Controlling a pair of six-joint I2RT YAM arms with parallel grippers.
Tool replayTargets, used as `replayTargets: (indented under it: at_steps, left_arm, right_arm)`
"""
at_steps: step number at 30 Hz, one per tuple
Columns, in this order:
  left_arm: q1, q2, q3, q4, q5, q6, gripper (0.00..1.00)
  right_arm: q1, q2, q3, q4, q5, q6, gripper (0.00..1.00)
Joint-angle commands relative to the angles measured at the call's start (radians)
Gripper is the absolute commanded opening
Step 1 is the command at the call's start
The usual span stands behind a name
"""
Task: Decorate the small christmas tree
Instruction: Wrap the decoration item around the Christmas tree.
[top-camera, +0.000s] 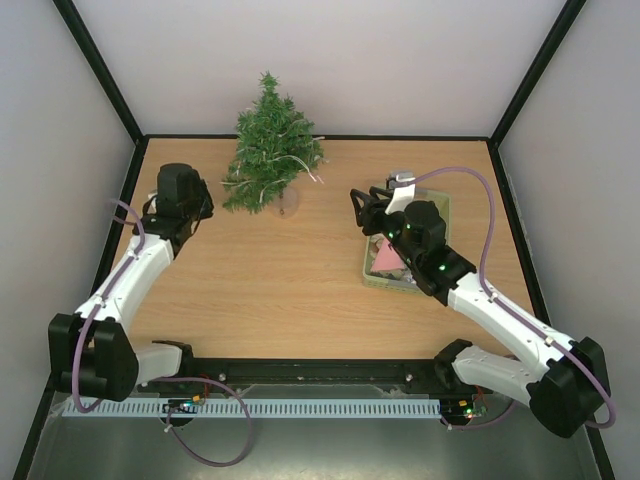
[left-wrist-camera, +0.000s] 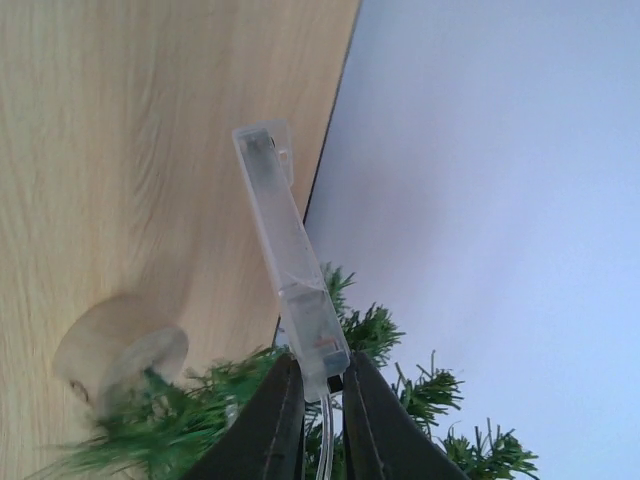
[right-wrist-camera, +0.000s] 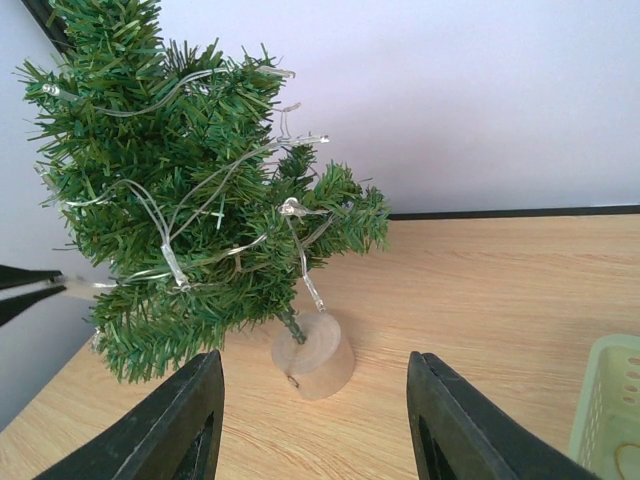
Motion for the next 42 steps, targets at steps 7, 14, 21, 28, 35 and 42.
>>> replayTargets:
  at_steps: [7,14,21,28,35,42]
  left_arm:
    - [0.006,-0.014,0.083,0.086,-0.092,0.509,0.08]
    - [0.01,0.007,0.107,0.154,0.012,0.81,0.09]
    - [0.039,0.036,0.084,0.232,0.237,1.027,0.11]
    - [0.118,0.098,0.007,0.393,0.473,1.07,0.09]
    - [0.132,0.147,-0.008,0.436,0.61,1.15,0.08]
    - [0.144,0.164,-0.026,0.461,0.695,1.228,0.08]
  right_arm:
    - [-0.004,-0.028,-0.018,-0.008,0.011,-0.023,0.49]
    - [-0.004,-0.05,-0.024,-0.014,0.023,-0.037,0.49]
    - [-0.004,-0.07,-0.024,-0.022,0.036,-0.048,0.49]
    - [-0.004,-0.081,-0.022,-0.022,0.042,-0.053,0.49]
    - [-0.004,-0.082,-0.017,-0.023,0.052,-0.062,0.49]
    - [-0.004,-0.081,-0.018,-0.024,0.053,-0.063,0.49]
